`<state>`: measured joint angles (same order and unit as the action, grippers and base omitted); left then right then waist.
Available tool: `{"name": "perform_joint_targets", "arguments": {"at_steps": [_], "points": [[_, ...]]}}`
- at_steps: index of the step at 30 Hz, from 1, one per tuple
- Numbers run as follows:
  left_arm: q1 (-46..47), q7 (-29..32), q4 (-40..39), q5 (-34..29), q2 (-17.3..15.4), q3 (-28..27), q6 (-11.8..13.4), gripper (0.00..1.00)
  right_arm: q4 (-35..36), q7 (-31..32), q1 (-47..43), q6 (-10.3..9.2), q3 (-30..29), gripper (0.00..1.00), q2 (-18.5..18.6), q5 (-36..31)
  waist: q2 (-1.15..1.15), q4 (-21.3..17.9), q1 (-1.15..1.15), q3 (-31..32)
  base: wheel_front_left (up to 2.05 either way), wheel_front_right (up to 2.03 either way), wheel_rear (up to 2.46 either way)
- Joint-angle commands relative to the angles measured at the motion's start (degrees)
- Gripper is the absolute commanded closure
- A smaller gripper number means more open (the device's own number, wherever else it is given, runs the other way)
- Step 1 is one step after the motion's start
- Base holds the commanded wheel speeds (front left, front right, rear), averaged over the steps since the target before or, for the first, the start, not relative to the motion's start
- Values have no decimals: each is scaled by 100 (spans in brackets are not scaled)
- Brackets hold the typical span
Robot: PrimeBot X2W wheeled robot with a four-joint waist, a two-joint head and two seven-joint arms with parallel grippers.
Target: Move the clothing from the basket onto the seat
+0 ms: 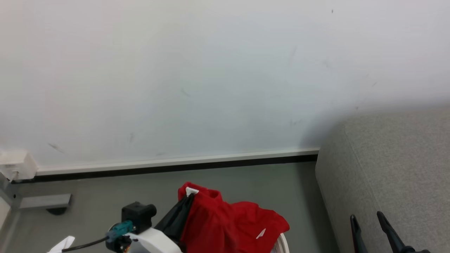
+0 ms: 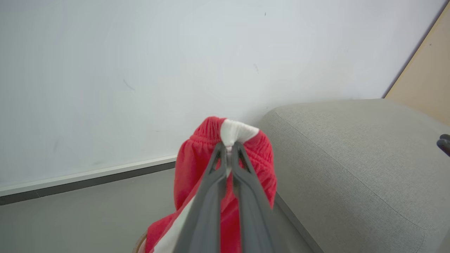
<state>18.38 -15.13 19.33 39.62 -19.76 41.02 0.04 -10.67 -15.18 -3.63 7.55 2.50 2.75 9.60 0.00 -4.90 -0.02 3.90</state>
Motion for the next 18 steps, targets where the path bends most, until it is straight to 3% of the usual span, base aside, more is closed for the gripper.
{"name": "perform_joint_targets", "arguments": {"at_steps": [1,12,18], "points": [[-125,-4,-81,-20,-42,-72,11,100,12,4,-80,-12,28,0,26,-37,0,-5,2,125,0,0,0],[-164,34,-428,-18,-222,-205,80,100,241,4,46,-12,433,0,22,-264,0,97,2,166,0,0,0],[-18,92,-673,-66,-244,-194,122,100,367,4,354,-12,1289,0,23,-431,0,186,2,126,0,0,0]]}}
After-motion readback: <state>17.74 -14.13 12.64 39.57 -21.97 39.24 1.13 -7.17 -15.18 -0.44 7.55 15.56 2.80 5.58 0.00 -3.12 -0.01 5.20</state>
